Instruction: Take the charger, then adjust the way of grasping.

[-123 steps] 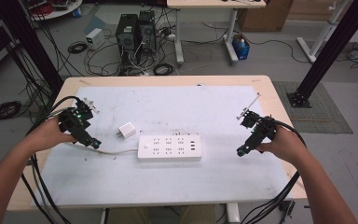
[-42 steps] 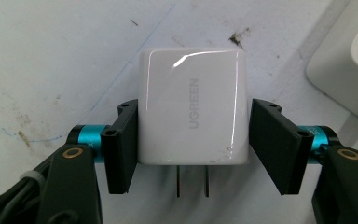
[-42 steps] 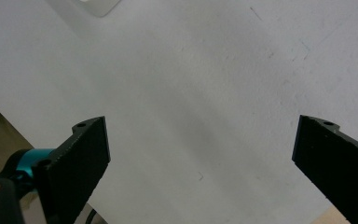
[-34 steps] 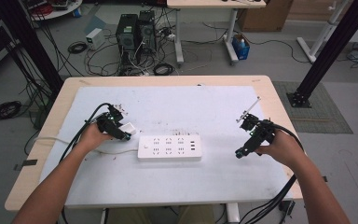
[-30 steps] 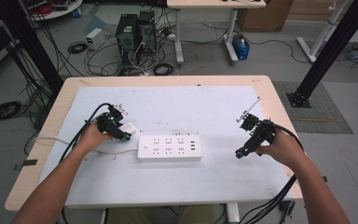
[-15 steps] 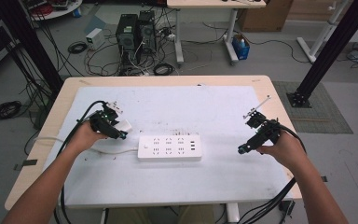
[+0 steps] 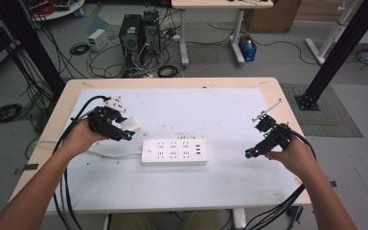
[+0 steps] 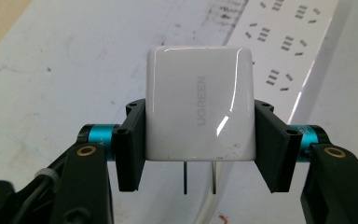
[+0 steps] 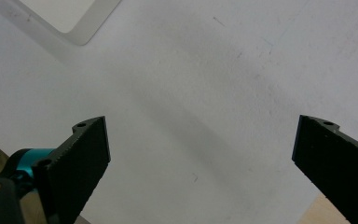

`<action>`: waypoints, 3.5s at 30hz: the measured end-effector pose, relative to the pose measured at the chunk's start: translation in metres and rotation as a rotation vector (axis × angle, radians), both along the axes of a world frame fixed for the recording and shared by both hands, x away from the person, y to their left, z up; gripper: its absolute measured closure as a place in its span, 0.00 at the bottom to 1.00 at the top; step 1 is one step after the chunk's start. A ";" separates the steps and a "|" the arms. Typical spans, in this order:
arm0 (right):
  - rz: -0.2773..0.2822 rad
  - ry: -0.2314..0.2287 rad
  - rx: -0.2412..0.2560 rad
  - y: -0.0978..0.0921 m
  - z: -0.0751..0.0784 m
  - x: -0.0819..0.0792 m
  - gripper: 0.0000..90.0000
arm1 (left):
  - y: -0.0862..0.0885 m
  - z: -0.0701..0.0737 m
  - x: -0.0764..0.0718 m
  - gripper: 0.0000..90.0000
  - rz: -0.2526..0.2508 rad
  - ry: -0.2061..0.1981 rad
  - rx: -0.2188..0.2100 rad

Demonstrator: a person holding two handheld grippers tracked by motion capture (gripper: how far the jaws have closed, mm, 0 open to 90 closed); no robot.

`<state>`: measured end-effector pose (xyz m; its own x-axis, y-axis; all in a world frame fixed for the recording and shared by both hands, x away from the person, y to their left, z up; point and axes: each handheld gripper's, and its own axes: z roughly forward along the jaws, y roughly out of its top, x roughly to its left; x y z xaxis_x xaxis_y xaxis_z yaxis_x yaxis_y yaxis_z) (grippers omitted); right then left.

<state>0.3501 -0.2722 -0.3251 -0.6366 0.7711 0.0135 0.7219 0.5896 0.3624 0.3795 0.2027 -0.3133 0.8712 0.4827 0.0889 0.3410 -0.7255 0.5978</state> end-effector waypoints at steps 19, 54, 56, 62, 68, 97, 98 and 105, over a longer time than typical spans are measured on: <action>0.038 -0.038 0.014 0.018 0.017 -0.004 0.04 | -0.034 0.032 -0.034 0.47 -0.103 -0.039 -0.040; -0.023 -0.037 0.310 0.038 0.024 -0.014 0.05 | -0.078 0.025 -0.047 0.47 -0.247 -0.084 -0.091; -0.035 -0.020 0.358 0.040 0.023 -0.014 0.05 | -0.080 0.022 -0.046 0.47 -0.254 -0.082 -0.091; -0.092 0.044 0.511 0.041 0.020 -0.014 0.05 | -0.088 0.014 -0.047 0.47 -0.262 -0.076 -0.109; -0.148 0.125 0.624 0.042 0.012 -0.016 0.05 | -0.098 0.006 -0.048 0.47 -0.266 -0.081 -0.125; -0.213 0.271 0.745 0.062 0.009 -0.014 0.07 | -0.126 -0.030 -0.048 0.47 -0.351 -0.135 -0.265; -0.219 0.268 0.743 0.063 0.009 -0.014 0.07 | -0.126 -0.030 -0.048 0.47 -0.349 -0.133 -0.272; -0.203 0.296 0.724 0.075 0.008 -0.011 0.07 | -0.131 -0.032 -0.047 0.47 -0.352 -0.137 -0.297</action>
<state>0.3389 -0.1969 -0.3168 -0.3767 0.6068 0.6999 0.9156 0.1291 0.3808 0.3323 0.0720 -0.3452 0.9761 0.1830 0.1176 0.0089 -0.5739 0.8189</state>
